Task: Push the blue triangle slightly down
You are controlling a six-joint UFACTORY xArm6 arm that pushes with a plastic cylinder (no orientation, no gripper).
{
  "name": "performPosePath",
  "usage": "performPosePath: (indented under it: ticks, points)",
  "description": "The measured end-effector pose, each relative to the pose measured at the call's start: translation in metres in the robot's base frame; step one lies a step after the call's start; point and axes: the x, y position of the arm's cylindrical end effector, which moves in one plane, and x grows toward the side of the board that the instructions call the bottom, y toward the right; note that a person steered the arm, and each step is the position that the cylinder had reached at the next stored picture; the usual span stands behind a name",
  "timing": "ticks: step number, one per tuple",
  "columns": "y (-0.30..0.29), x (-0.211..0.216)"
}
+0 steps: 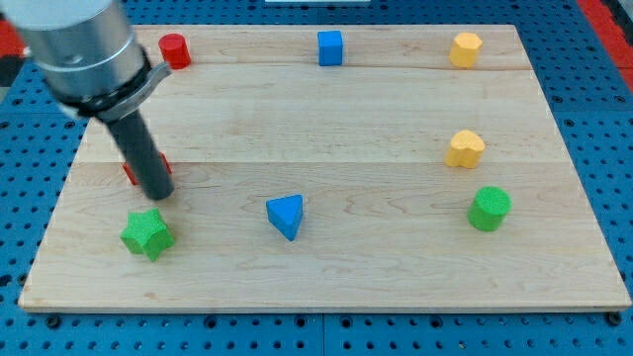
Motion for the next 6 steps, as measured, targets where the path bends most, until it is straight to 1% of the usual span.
performPosePath:
  ticks: [1,2,3,4,5,6]
  points:
    - [0.024,-0.018]
    - [0.06,-0.004]
    - [0.122,0.016]
    - [0.116,0.053]
    - [0.135,0.068]
    - [0.145,0.048]
